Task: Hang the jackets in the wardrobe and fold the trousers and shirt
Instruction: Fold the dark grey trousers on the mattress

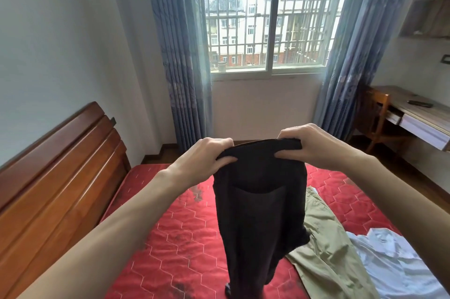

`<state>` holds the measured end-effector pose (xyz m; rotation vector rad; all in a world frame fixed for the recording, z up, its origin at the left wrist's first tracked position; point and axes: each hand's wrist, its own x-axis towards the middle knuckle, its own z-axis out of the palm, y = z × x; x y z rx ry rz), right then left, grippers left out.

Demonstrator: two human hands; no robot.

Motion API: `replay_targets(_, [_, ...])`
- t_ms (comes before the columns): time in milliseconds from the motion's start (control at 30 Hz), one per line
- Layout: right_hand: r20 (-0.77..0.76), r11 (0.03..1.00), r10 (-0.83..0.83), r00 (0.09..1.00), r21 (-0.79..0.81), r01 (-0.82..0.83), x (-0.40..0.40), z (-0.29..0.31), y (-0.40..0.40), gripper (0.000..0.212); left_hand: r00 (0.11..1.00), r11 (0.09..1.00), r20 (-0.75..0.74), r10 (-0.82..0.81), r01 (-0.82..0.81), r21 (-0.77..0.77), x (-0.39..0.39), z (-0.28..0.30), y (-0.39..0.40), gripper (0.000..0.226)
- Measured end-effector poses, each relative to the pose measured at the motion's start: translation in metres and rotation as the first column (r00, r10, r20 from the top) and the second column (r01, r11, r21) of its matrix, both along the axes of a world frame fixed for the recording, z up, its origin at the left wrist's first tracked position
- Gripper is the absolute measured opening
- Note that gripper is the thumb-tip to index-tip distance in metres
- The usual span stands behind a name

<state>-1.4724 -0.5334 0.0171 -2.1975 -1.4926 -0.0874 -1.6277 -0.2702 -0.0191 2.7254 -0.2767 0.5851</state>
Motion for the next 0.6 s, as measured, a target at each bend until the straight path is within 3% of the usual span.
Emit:
replay_targets(167, [0.395,0.957,-0.086,0.914,-0.224,0.187,-0.007,0.008,0.01,0.025,0.999,0.998,0.03,0.026,-0.028,0.058,0.005,0.007,-0.015,0.029])
replay_targets(267, [0.272,0.944,-0.044,0.961,-0.304,0.129,-0.008,0.017,0.021,0.016,0.995,0.998,0.096,0.017,-0.023,0.066,0.009,0.018,-0.018,0.031])
replay_targets(367, [0.094,0.964,-0.007,0.996,-0.265,0.032,0.0,0.031,0.025,0.012,0.994,0.996,0.112,0.012,-0.022,0.09,0.008,0.028,-0.013,0.04])
replay_targets(500, [0.087,0.971,-0.016,0.996,-0.235,0.036,0.002,0.049,0.031,0.012,0.993,0.974,0.108,-0.049,0.024,0.224,0.006,0.045,-0.009,0.032])
replay_targets(600, [0.11,0.964,-0.061,0.992,-0.25,0.087,0.003,0.077,0.032,0.019,0.989,0.98,0.149,-0.018,-0.012,0.197,0.009,0.071,-0.006,0.035])
